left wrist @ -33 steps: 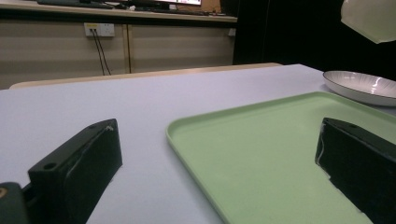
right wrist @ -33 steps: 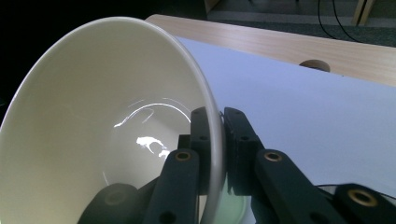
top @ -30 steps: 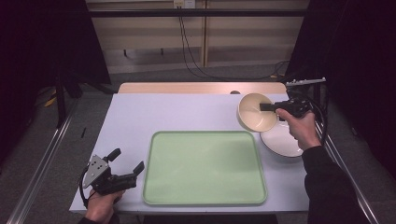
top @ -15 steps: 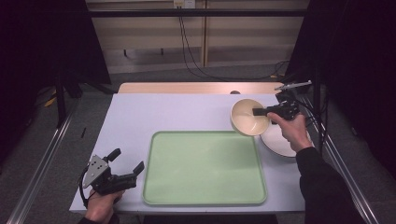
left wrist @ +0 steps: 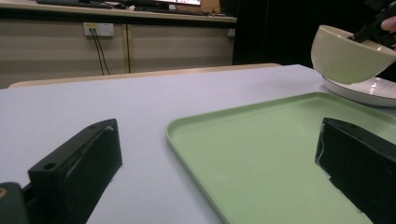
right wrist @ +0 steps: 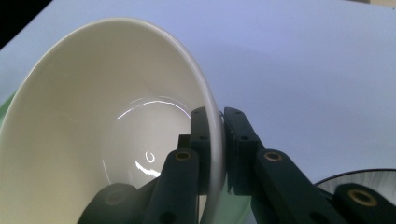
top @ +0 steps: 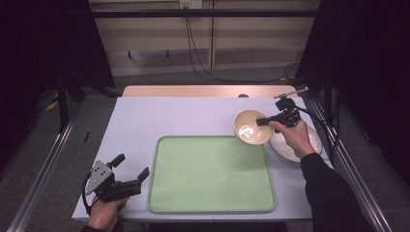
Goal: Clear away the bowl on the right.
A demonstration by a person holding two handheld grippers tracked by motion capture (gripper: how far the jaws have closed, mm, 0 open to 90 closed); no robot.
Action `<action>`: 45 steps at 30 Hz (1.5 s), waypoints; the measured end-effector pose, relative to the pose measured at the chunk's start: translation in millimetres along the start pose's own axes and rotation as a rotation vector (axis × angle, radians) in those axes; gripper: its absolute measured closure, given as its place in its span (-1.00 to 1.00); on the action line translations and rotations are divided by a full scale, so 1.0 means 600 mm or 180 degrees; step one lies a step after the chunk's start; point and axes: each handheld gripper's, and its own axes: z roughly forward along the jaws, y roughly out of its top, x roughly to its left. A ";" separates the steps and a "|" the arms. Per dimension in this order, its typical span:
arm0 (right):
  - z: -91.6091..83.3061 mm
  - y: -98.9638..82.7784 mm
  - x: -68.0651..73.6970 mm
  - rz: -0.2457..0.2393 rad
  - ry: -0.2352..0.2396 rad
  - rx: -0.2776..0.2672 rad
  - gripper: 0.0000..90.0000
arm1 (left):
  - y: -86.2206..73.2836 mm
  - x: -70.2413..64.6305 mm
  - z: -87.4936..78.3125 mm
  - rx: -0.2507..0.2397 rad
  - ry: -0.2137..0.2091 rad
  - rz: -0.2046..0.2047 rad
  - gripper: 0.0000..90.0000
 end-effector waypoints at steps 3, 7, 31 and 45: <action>0.010 -0.006 -0.007 0.0030 -0.0013 0.0072 0.85 | 0.000 0.000 0.001 -0.0003 -0.0002 -0.0012 -0.99; 0.023 -0.013 -0.011 0.0051 -0.0025 0.0136 0.85 | 0.000 0.000 0.000 0.0010 -0.0016 0.0016 -0.99; 0.071 -0.042 -0.023 0.0162 -0.0108 0.0580 0.87 | 0.000 0.000 0.000 0.0008 -0.0019 0.0014 -0.99; 0.071 -0.053 -0.018 0.0056 -0.0185 0.0397 0.86 | 0.000 0.000 0.000 -0.0004 -0.0034 0.0003 -0.99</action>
